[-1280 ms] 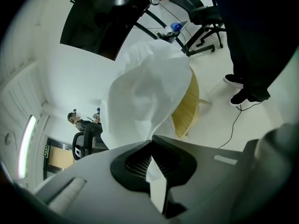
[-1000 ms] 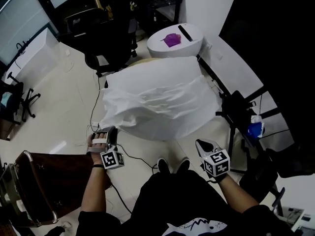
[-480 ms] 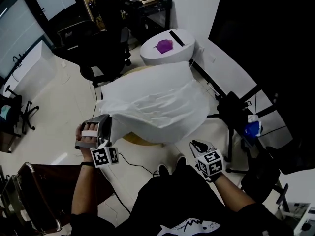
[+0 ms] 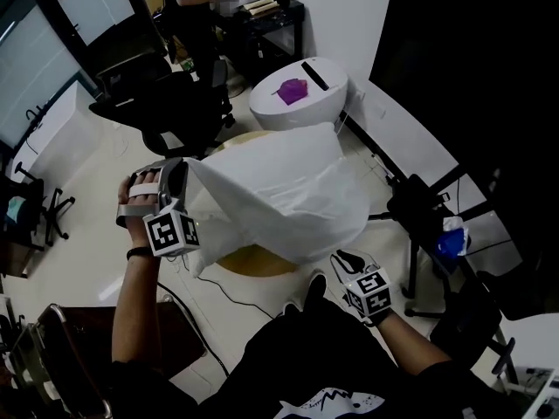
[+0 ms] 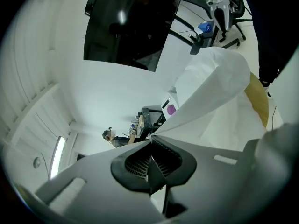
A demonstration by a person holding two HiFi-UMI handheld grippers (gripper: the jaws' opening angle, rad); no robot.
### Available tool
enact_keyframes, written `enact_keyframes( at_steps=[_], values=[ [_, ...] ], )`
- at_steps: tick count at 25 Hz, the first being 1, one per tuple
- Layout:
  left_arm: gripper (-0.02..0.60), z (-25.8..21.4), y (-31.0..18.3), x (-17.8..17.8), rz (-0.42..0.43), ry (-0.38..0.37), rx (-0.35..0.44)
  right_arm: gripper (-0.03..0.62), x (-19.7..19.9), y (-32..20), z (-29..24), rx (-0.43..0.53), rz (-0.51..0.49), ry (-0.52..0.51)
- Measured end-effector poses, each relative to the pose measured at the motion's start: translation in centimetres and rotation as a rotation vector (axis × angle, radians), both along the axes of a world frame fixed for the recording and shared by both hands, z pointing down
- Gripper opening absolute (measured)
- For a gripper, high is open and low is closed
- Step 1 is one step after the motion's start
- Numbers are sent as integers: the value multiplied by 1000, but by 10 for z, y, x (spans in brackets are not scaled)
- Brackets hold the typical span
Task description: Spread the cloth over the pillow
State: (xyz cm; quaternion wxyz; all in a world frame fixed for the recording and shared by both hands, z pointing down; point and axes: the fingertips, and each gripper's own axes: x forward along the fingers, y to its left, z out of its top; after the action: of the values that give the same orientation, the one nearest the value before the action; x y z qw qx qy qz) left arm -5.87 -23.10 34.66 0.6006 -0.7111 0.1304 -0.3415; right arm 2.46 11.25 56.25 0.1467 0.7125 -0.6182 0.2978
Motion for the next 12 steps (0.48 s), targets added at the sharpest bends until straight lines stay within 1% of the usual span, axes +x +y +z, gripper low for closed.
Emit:
enact_keyframes(
  at_steps=[4,7,9,12],
  values=[
    [0,-7,-38,41,-47,-9,-25,78,27,-22,-7,23,-32,15],
    [0,0,-70,62,-95,-37,-49,78,44,-42,-6,38,-73,34],
    [0,2,-87,74,-123,-48,-62,78,44,-55,-10,45,-124,50],
    [0,11,-110,86,-144,-56,-90,78,26,-74,-18,47,-217,70]
  ],
)
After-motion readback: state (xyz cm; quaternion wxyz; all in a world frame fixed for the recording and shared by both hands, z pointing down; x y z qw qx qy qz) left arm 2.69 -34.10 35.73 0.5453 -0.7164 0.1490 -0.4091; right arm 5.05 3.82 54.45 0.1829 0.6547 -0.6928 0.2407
